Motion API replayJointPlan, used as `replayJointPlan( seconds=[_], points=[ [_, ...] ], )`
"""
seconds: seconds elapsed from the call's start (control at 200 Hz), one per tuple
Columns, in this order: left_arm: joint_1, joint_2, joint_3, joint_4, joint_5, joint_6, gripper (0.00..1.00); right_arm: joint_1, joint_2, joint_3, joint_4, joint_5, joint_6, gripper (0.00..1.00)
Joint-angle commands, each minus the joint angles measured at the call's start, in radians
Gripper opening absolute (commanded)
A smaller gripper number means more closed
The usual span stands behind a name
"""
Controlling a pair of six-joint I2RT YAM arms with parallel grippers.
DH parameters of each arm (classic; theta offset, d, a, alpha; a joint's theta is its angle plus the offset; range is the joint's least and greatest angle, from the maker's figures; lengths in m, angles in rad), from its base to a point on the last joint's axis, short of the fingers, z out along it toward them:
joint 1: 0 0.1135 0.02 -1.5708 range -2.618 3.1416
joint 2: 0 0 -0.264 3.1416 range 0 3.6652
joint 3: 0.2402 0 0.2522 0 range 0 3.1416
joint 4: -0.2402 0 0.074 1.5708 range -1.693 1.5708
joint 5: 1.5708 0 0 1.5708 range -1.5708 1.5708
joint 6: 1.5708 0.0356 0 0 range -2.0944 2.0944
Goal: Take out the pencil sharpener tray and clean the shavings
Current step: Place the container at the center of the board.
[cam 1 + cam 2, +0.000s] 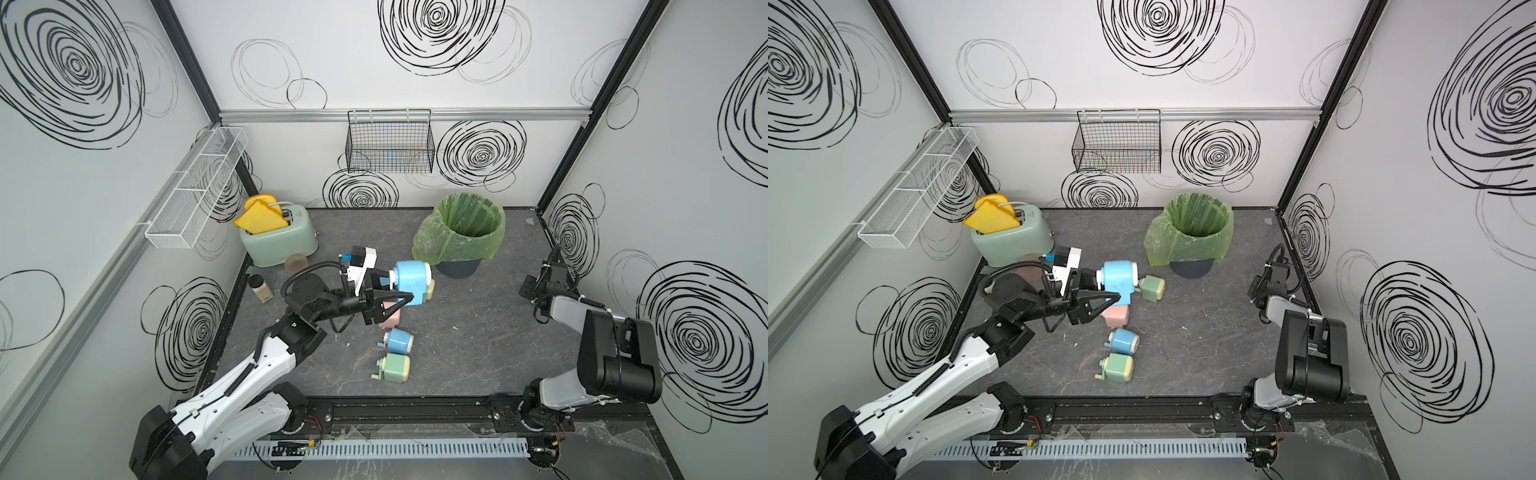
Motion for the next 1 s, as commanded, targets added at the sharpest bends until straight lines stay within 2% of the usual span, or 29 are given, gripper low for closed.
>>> replayJointPlan(
  seconds=[0.0, 0.175, 0.295, 0.53, 0.65, 0.715, 0.735, 0.785, 0.925, 0.99],
  points=[
    [-0.006, -0.002, 0.005, 0.066, -0.001, -0.002, 0.25, -0.045, 0.045, 0.017, -0.042, -0.048, -0.033, 0.5],
    [-0.013, -0.007, 0.012, 0.039, 0.002, 0.02, 0.25, -0.077, 0.065, 0.015, -0.029, -0.11, -0.049, 0.57],
    [-0.014, -0.009, 0.0, 0.043, -0.004, 0.017, 0.25, -0.075, 0.057, 0.006, -0.022, -0.135, -0.057, 0.68],
    [-0.016, -0.005, 0.002, 0.043, -0.002, 0.018, 0.25, -0.067, 0.047, -0.003, -0.023, -0.127, -0.059, 0.77],
    [-0.016, 0.004, 0.003, 0.044, -0.004, 0.018, 0.25, -0.027, -0.053, 0.006, -0.059, -0.071, -0.07, 0.78],
    [-0.016, 0.016, 0.008, 0.049, -0.006, 0.017, 0.25, 0.028, -0.143, 0.014, -0.091, -0.02, -0.085, 0.91],
    [-0.016, 0.018, 0.009, 0.053, -0.008, 0.015, 0.25, 0.046, -0.172, 0.016, -0.101, 0.0, -0.087, 1.0],
    [-0.016, 0.03, 0.009, 0.069, -0.011, 0.003, 0.25, 0.081, -0.241, 0.012, -0.118, 0.026, -0.086, 0.99],
    [-0.031, 0.069, -0.022, 0.158, -0.04, -0.049, 0.25, 0.083, -0.371, -0.056, -0.049, -0.179, -0.004, 0.99],
    [-0.058, 0.087, -0.04, 0.212, -0.053, -0.057, 0.26, 0.069, -0.408, -0.056, -0.056, -0.369, 0.05, 0.99]
  ],
)
